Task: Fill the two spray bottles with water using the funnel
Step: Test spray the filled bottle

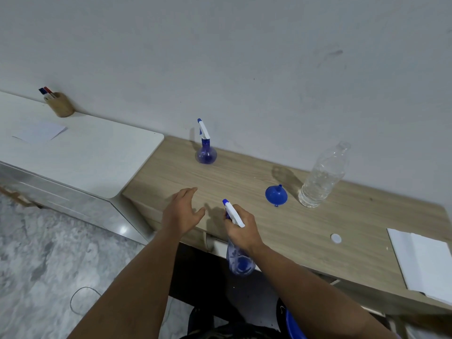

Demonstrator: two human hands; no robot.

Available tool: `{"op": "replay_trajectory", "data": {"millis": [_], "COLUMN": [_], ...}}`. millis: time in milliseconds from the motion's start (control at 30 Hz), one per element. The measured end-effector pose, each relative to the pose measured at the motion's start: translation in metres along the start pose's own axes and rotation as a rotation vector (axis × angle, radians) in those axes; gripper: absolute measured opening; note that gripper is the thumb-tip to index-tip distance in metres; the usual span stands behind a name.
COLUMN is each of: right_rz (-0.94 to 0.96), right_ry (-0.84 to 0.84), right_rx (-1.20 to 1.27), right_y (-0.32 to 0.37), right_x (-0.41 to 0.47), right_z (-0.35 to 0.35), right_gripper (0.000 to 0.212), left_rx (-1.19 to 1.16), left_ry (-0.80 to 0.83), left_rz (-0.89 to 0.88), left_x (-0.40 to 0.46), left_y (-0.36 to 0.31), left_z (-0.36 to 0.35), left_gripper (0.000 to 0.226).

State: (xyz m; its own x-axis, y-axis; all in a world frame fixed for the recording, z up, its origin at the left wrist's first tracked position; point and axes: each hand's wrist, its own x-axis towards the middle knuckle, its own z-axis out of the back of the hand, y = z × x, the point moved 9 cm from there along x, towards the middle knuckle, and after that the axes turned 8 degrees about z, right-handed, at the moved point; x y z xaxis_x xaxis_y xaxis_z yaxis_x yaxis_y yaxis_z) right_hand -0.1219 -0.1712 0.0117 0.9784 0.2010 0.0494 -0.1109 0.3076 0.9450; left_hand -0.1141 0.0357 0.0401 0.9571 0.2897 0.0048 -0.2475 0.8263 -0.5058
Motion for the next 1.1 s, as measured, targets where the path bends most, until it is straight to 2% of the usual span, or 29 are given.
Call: {"op": "replay_trajectory", "data": {"millis": [200,333,467,600,833,1100], "right_rz": [-0.021,-0.055,-0.095,-0.127,-0.17,-0.215], "right_ry": [0.031,0.039,0.052,0.075,0.096,0.124], "right_rx": [-0.061,-0.101,-0.115,-0.128,-0.164,-0.2], "right_y": [-0.003,-0.01,-0.016,-0.018,-0.018,-0.02], "right_x": [0.002,0.006,0.005,0.007,0.009,0.013], "right_z": [-0.003,-0.005,-0.007,-0.01,-0.009,-0.01], "right_gripper": [0.011,0.005,0.01,0.004,0.005,0.017], "left_rx": [-0.002,-0.002,-0.021,-0.026,-0.036,-0.027], "left_ry": [0.007,-0.002,-0.007,-0.015,-0.007,-0.005], "left_rz": [-0.019,-0.027,-0.03,-0.021,-0.015,-0.007], "left_x": [0.006,0.009,0.012,0.013,0.016,0.017], "left_y": [0.001,0.001,0.001,0.001,0.003,0.004], "left_z": [-0.002,-0.002,-0.002,-0.002,-0.005,-0.006], "left_gripper": [0.069,0.069,0.069,0.068,0.069,0.069]}}
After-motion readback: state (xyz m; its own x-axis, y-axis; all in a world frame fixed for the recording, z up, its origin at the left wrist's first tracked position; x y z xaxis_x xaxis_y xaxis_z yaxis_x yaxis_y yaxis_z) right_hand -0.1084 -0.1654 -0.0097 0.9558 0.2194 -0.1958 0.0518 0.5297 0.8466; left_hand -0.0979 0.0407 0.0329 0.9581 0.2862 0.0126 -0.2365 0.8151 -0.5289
